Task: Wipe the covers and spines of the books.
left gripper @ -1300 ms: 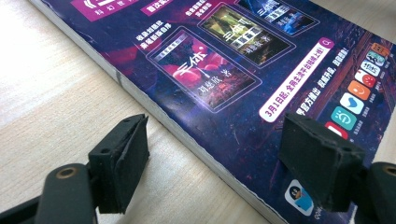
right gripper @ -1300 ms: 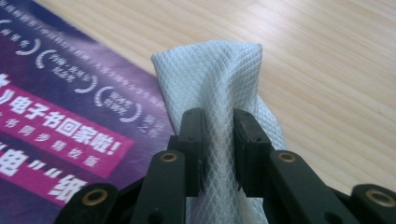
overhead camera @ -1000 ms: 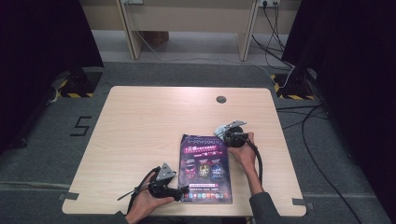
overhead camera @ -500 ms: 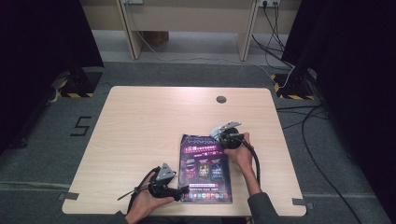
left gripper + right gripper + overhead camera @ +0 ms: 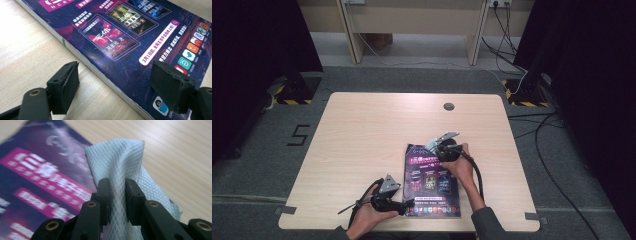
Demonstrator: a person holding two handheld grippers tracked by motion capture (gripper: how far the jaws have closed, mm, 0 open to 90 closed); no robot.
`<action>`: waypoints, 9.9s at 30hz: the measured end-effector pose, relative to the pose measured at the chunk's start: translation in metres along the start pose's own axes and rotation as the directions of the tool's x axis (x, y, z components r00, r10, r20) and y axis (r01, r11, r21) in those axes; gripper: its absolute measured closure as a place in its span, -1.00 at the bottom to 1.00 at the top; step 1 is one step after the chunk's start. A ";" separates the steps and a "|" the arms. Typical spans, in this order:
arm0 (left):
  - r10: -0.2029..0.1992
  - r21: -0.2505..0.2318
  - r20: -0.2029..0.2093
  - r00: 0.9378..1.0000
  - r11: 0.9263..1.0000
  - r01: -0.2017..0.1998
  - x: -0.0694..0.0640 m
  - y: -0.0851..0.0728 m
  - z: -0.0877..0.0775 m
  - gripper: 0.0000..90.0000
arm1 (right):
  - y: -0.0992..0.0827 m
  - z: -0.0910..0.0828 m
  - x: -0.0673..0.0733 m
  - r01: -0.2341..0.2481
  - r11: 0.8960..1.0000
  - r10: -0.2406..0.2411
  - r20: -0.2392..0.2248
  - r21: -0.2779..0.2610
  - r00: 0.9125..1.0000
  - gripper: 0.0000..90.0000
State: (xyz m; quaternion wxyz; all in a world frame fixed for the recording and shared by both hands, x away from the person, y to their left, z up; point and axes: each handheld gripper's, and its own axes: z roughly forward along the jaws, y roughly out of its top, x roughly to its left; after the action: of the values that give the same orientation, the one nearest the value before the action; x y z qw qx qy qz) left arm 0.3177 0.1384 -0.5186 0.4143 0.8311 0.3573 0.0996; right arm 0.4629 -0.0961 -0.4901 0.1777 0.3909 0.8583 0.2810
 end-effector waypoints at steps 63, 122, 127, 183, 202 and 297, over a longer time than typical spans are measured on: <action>-0.006 -0.009 -0.006 1.000 1.000 0.006 0.000 -0.002 0.000 -0.54 | -0.006 -0.006 -0.015 -0.032 0.999 0.030 0.064 0.026 0.998 0.65; -0.003 -0.016 -0.005 1.000 1.000 0.003 0.000 -0.002 0.001 -0.56 | -0.011 -0.009 0.002 -0.003 1.000 0.002 0.066 0.010 0.998 0.67; -0.006 -0.017 -0.008 1.000 1.000 0.005 0.000 -0.002 0.000 -0.56 | 0.001 0.000 0.027 0.045 0.999 -0.045 0.005 -0.009 0.999 0.67; -0.008 -0.020 -0.008 1.000 1.000 0.008 -0.001 -0.003 0.000 -0.53 | -0.028 -0.027 -0.010 -0.041 0.999 0.042 -0.066 0.022 0.997 0.71; -0.020 0.046 0.022 1.000 0.999 0.019 -0.004 -0.004 -0.010 -0.57 | -0.042 -0.034 -0.027 -0.106 0.994 0.106 0.010 0.007 0.994 0.68; -0.035 -0.014 -0.042 0.998 0.999 0.035 0.003 0.006 0.009 -0.59 | -0.007 -0.013 0.077 0.139 0.990 -0.139 -0.095 -0.013 0.986 0.65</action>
State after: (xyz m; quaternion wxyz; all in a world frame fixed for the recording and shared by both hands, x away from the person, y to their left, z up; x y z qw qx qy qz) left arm 0.3272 0.1323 -0.5198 0.4137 0.8198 0.3798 0.1122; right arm 0.4038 -0.0453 -0.4909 0.1566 0.3156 0.8901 0.2890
